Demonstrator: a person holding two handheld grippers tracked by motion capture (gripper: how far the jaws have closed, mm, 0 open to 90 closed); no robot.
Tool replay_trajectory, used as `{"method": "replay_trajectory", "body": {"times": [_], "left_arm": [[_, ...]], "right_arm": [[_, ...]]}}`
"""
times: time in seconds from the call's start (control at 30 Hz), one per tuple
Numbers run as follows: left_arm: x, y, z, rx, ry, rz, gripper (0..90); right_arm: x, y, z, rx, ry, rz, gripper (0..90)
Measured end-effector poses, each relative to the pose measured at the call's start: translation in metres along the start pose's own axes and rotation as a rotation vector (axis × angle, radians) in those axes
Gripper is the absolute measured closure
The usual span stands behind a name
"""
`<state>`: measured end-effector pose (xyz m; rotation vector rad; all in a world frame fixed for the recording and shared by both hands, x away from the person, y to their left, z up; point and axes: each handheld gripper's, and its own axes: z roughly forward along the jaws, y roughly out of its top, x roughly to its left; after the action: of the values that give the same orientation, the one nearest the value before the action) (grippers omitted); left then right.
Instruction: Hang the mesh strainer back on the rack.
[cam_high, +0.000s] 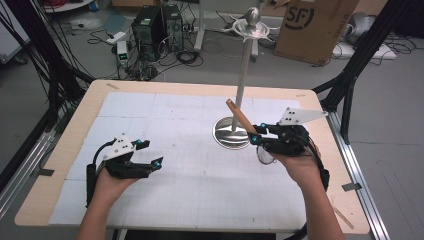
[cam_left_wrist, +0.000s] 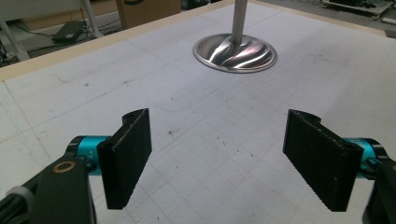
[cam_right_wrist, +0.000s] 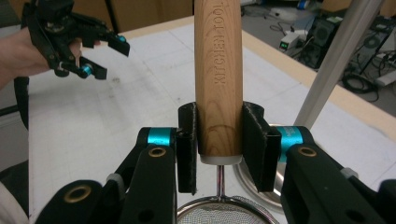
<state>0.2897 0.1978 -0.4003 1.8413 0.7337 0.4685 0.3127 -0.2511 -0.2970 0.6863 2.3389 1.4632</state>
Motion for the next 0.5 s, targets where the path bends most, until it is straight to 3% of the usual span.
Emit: {"method": "replay_trajectory", "body": {"times": [0.27, 0.5], "left_arm": [[0.001, 0.0, 0.0, 0.0, -0.001, 0.004, 24.3], [0.0, 0.0, 0.0, 0.001, 0.001, 0.002, 24.2]], "right_arm": [[-0.01, 0.006, -0.013, -0.054, -0.015, 0.007, 68.1], [-0.016, 0.018, -0.03, -0.1, -0.059, -0.001, 68.1]]}}
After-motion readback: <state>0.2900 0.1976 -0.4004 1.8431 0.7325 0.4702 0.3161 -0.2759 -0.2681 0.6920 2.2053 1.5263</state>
